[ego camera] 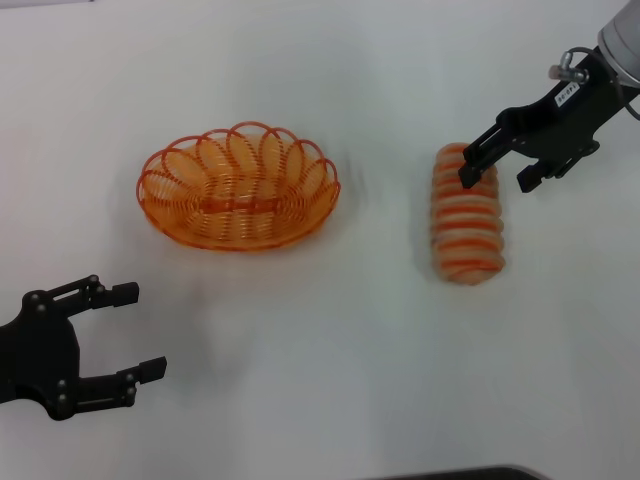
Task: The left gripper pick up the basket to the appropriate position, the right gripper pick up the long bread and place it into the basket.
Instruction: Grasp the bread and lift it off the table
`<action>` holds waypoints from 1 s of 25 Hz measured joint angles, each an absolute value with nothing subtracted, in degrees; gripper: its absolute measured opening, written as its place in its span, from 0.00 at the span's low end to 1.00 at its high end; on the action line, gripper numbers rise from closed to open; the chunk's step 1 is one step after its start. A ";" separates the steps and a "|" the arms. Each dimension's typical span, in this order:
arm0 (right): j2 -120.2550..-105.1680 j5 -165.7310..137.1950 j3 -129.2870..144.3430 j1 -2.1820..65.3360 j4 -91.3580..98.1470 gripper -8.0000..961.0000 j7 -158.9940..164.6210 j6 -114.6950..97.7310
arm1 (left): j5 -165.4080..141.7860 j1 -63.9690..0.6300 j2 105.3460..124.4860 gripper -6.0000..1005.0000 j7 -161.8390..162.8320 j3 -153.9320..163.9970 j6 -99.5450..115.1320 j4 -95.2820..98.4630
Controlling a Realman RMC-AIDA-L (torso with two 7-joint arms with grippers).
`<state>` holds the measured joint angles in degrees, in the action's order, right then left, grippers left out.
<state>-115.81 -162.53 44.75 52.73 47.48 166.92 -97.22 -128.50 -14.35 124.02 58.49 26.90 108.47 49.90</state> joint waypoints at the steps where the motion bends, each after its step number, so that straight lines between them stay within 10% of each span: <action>1: -115.82 -162.57 45.02 52.76 47.41 0.88 167.65 -96.97 | -128.50 -14.34 124.02 0.84 58.49 26.90 108.44 49.88; 25: -116.54 -164.88 48.55 55.98 37.89 0.88 172.44 -88.78 | -128.85 -14.33 124.08 0.84 58.35 26.98 108.88 49.67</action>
